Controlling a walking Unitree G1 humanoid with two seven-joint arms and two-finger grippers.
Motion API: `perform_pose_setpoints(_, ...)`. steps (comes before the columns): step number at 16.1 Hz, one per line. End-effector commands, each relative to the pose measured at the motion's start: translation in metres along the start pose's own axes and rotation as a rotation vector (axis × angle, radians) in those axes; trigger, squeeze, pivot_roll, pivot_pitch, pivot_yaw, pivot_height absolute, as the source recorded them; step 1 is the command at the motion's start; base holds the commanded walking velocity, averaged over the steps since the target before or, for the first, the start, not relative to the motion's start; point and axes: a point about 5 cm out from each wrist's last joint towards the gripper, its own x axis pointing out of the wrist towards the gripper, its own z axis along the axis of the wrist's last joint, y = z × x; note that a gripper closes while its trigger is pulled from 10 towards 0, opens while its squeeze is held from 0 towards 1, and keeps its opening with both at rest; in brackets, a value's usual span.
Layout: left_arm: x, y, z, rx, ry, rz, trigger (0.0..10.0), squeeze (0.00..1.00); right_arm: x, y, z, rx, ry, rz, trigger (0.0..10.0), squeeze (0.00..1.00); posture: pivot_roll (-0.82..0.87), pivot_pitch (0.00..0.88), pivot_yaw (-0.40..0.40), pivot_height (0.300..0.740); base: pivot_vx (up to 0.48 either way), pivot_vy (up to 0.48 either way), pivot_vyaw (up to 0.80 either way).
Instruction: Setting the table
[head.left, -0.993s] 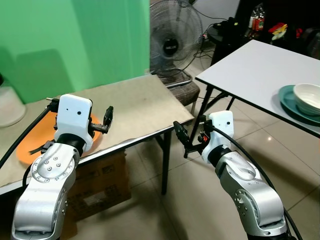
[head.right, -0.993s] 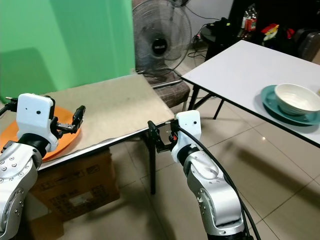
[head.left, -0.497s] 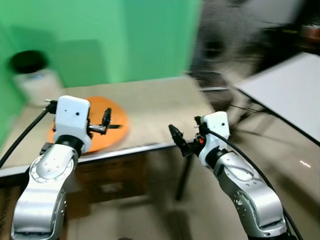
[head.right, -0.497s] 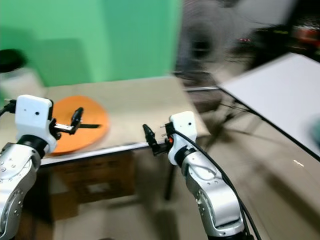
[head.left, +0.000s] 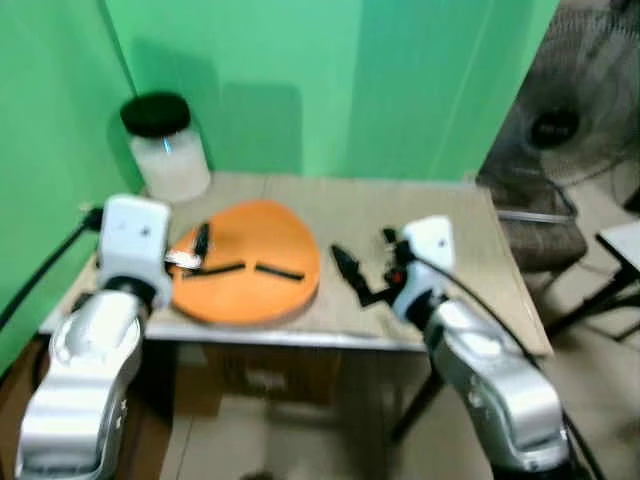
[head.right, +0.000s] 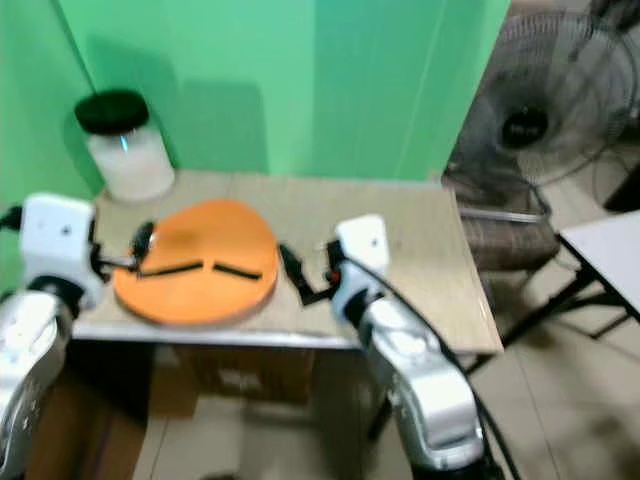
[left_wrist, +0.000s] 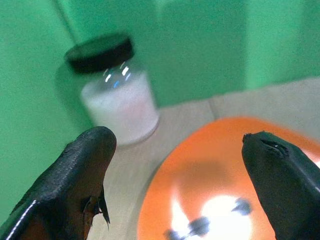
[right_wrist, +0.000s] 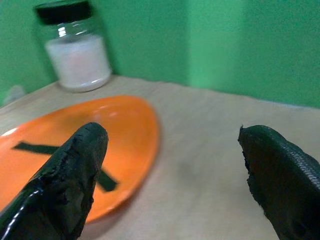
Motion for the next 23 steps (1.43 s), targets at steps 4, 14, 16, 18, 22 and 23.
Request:
perform_pose_setpoints(4, -0.002, -0.002, 0.002, 0.006, -0.010, -0.020, 10.0, 0.00, 0.002, -0.008, 0.000, 0.009, 0.003, -0.009, 10.0, 0.00, 0.02, 0.029, -0.013, 0.740, 0.247, 0.000, 0.00)
perform_pose_setpoints(14, -0.002, -0.013, -0.001, 0.014, -0.003, -0.101, 10.0, 0.00, 0.003, -0.012, -0.002, -0.020, 0.007, 0.004, 10.0, 0.00, 0.01, 0.025, -0.002, 0.740, 0.246, 0.000, 0.28)
perform_pose_setpoints(16, 0.000, -0.015, -0.003, 0.017, -0.006, -0.123, 10.0, 0.00, 0.005, -0.013, -0.003, -0.025, 0.013, 0.004, 10.0, 0.00, 0.00, 0.018, 0.001, 0.740, 0.246, 0.000, 0.00)
perform_pose_setpoints(18, 0.001, -0.018, -0.005, 0.016, -0.005, -0.144, 10.0, 0.00, 0.005, -0.014, -0.004, -0.030, 0.016, 0.006, 10.0, 0.00, -0.01, 0.009, 0.004, 0.740, 0.244, 0.000, 0.00)
perform_pose_setpoints(22, 0.006, -0.026, -0.004, 0.020, -0.016, -0.194, 10.0, 0.00, 0.017, -0.026, -0.006, 0.005, 0.020, -0.039, 10.0, 0.00, 0.00, 0.013, 0.004, 0.740, 0.246, 0.000, 0.00)
perform_pose_setpoints(23, 0.007, -0.025, -0.005, 0.022, -0.017, -0.200, 10.0, 0.00, 0.022, -0.028, -0.006, 0.001, 0.021, -0.038, 10.0, 0.00, -0.01, 0.013, 0.010, 0.740, 0.000, 0.000, 0.00)
